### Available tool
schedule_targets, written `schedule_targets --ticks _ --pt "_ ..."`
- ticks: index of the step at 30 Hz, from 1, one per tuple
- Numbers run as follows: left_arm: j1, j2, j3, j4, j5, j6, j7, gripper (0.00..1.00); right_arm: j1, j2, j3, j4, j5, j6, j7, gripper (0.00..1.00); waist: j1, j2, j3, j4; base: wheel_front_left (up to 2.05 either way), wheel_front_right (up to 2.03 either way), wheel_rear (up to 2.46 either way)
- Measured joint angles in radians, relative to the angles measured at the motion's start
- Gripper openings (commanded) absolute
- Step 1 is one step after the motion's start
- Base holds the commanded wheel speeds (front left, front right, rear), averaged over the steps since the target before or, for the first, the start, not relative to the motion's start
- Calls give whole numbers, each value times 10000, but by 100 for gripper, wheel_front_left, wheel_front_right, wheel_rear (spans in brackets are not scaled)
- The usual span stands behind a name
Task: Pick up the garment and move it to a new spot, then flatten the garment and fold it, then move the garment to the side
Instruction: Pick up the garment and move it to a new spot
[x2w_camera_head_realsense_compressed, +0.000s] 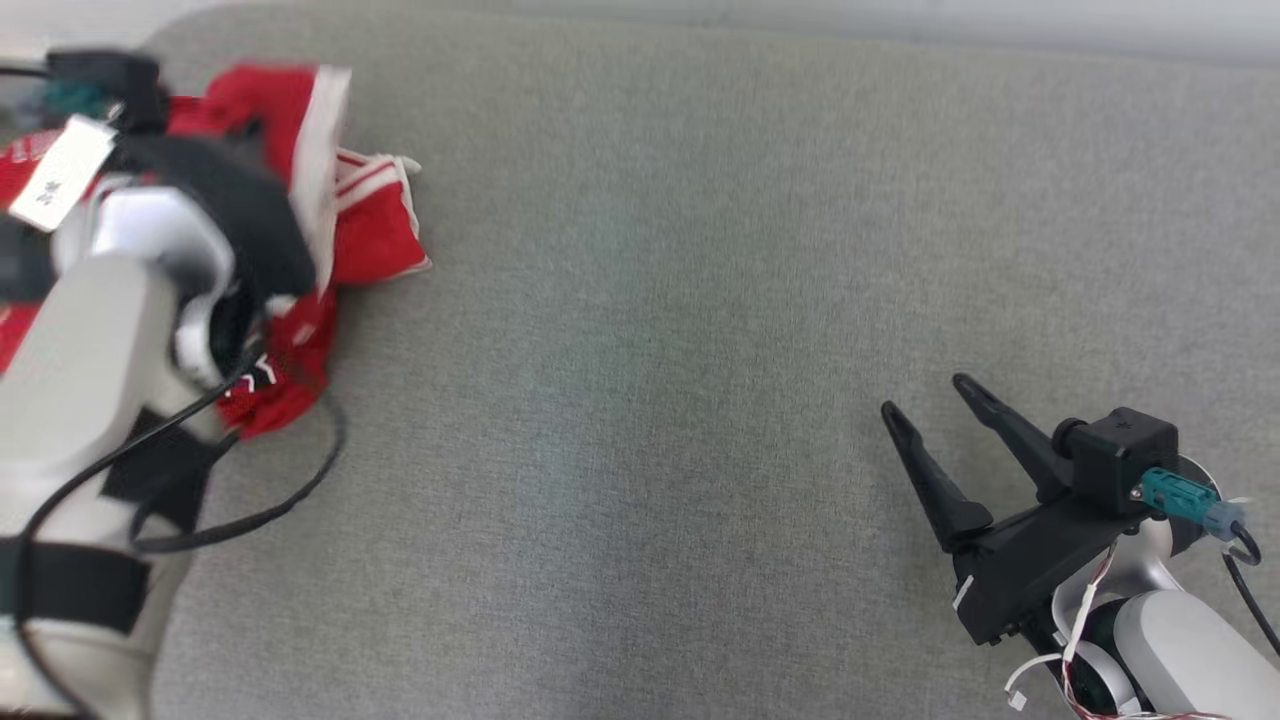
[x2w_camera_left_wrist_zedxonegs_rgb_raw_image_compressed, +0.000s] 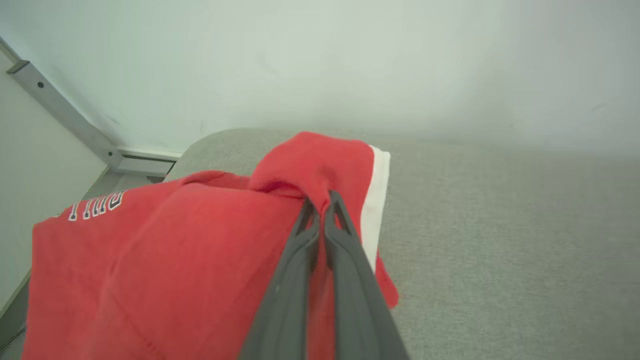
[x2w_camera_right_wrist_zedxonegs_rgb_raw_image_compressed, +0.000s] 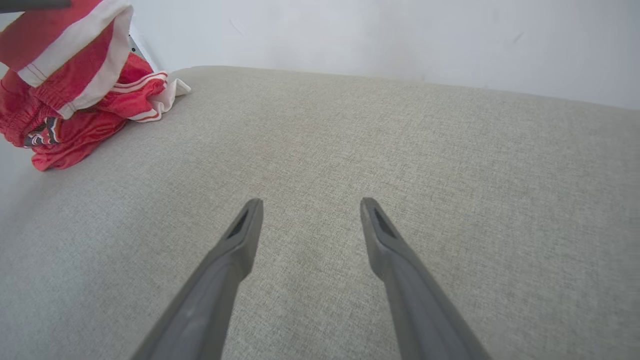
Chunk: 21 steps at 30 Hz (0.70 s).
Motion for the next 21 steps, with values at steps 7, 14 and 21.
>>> schedule_targets --ticks 7,14,21 --pt "-686 -903 -293 -332 2 -527 -669 0 31 301 -40 462 123 -8 -291 100 0 -1 -781 47 0 0 0" --pt "-834 -1720 -976 -727 36 -1304 -1106 0 285 614 54 763 259 -12 -523 100 -1 -2 -1791 -136 0 0 0" --pt "-790 -2098 -1476 -1346 -94 -1670 -1269 0 683 765 182 815 270 -98 -612 100 -1 -2 -2350 -808 0 0 0"
